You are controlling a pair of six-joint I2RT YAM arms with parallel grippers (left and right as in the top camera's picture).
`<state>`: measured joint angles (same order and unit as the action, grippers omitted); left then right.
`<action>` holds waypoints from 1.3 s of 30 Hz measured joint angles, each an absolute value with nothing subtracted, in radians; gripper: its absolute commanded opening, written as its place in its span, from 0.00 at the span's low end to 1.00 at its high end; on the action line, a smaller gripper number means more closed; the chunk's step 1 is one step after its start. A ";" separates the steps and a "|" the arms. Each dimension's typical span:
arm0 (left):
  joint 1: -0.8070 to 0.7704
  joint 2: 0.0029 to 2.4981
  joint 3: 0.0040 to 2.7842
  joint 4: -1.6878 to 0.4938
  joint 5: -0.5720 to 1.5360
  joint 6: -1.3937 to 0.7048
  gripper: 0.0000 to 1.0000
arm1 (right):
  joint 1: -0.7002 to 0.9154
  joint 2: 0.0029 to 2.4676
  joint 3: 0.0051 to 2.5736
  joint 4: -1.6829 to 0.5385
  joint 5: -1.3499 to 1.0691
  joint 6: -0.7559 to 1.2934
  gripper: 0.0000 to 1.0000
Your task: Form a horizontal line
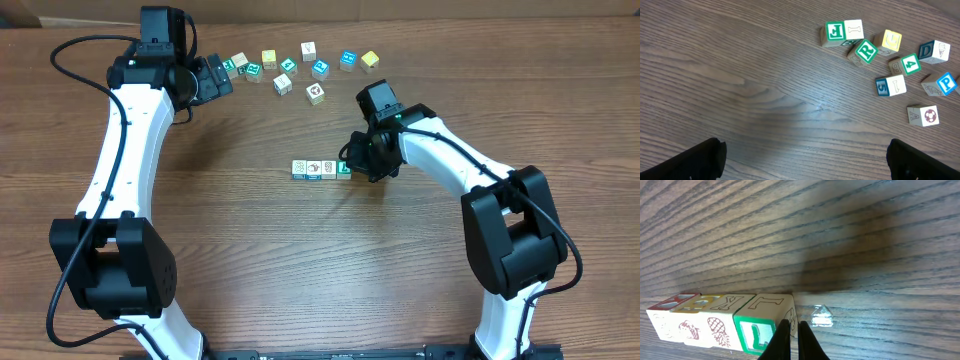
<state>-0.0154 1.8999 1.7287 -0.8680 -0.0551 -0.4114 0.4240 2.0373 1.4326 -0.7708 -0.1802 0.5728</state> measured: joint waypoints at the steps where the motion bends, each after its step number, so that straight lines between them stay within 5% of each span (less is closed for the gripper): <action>1: -0.015 1.900 1.729 -0.868 -0.055 -0.411 1.00 | 0.426 2.037 1.433 -0.771 -0.180 0.572 0.04; 22: -0.015 1.900 1.729 -0.868 -0.056 -0.411 1.00 | 0.428 2.037 1.433 -0.772 -0.129 0.572 0.04; 39: -0.015 1.900 1.729 -0.868 -0.055 -0.411 1.00 | 0.435 2.037 1.431 -0.567 -0.105 0.522 0.04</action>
<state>-0.0154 1.8999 1.7287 -0.8680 -0.0551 -0.4114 0.4351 2.0373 1.4311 -0.5671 -0.1047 0.5220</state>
